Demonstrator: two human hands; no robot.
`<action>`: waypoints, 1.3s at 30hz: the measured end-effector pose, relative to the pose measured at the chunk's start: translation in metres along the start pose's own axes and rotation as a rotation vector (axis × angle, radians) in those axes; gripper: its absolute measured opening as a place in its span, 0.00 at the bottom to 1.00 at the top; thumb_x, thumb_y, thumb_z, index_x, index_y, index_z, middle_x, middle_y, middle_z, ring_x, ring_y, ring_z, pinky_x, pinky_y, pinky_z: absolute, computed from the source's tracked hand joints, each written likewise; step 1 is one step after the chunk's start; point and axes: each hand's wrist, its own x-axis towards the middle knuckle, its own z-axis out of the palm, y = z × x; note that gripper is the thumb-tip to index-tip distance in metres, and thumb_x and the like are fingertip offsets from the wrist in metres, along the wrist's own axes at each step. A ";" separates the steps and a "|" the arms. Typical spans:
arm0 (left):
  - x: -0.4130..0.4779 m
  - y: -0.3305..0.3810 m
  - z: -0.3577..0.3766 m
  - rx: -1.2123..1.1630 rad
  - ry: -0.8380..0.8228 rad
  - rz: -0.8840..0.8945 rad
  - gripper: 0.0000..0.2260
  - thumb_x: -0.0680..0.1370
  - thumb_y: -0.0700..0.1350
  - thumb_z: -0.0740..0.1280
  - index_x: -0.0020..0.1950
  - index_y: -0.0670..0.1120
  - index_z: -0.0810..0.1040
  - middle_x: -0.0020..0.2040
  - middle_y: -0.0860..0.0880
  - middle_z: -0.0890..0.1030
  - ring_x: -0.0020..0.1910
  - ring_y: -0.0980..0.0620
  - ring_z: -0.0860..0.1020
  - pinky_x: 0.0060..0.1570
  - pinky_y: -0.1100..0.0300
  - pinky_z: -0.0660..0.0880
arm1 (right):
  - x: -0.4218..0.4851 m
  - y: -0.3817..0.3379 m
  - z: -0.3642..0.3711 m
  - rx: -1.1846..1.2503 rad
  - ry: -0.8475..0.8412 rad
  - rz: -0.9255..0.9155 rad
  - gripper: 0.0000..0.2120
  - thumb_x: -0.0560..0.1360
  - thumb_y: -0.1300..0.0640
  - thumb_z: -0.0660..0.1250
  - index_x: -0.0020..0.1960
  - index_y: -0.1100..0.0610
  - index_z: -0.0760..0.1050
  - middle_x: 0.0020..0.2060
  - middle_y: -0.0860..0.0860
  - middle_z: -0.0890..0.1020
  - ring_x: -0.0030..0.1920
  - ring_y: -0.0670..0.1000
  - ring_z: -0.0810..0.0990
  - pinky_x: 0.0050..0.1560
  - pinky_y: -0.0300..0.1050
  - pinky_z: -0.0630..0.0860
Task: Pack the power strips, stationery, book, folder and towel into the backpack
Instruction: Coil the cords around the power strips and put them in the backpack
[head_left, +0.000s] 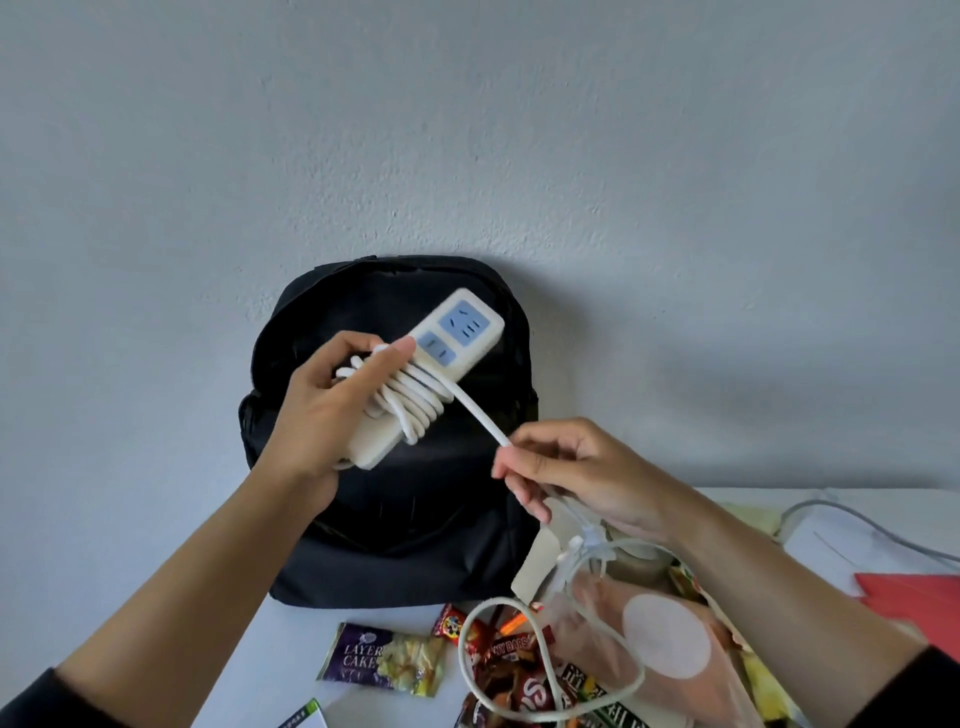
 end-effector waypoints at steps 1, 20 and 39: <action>0.001 0.000 0.001 -0.003 0.020 -0.015 0.14 0.70 0.55 0.76 0.45 0.49 0.78 0.42 0.53 0.82 0.39 0.55 0.82 0.35 0.57 0.78 | 0.001 0.006 -0.002 0.007 -0.008 0.029 0.15 0.83 0.51 0.63 0.50 0.63 0.79 0.37 0.56 0.78 0.35 0.53 0.75 0.44 0.46 0.73; 0.003 -0.025 -0.007 0.330 -0.739 -0.284 0.26 0.65 0.54 0.78 0.62 0.51 0.80 0.50 0.45 0.81 0.48 0.49 0.80 0.48 0.56 0.77 | 0.026 -0.001 -0.017 -0.352 0.058 0.330 0.07 0.78 0.56 0.71 0.46 0.59 0.83 0.37 0.51 0.80 0.39 0.49 0.76 0.40 0.43 0.70; 0.003 0.005 0.007 0.158 0.134 0.238 0.07 0.74 0.49 0.77 0.49 0.48 0.86 0.45 0.51 0.86 0.44 0.53 0.85 0.45 0.59 0.82 | 0.059 -0.026 0.024 -0.231 0.605 -0.466 0.13 0.76 0.61 0.74 0.60 0.55 0.84 0.51 0.48 0.84 0.53 0.51 0.83 0.53 0.41 0.78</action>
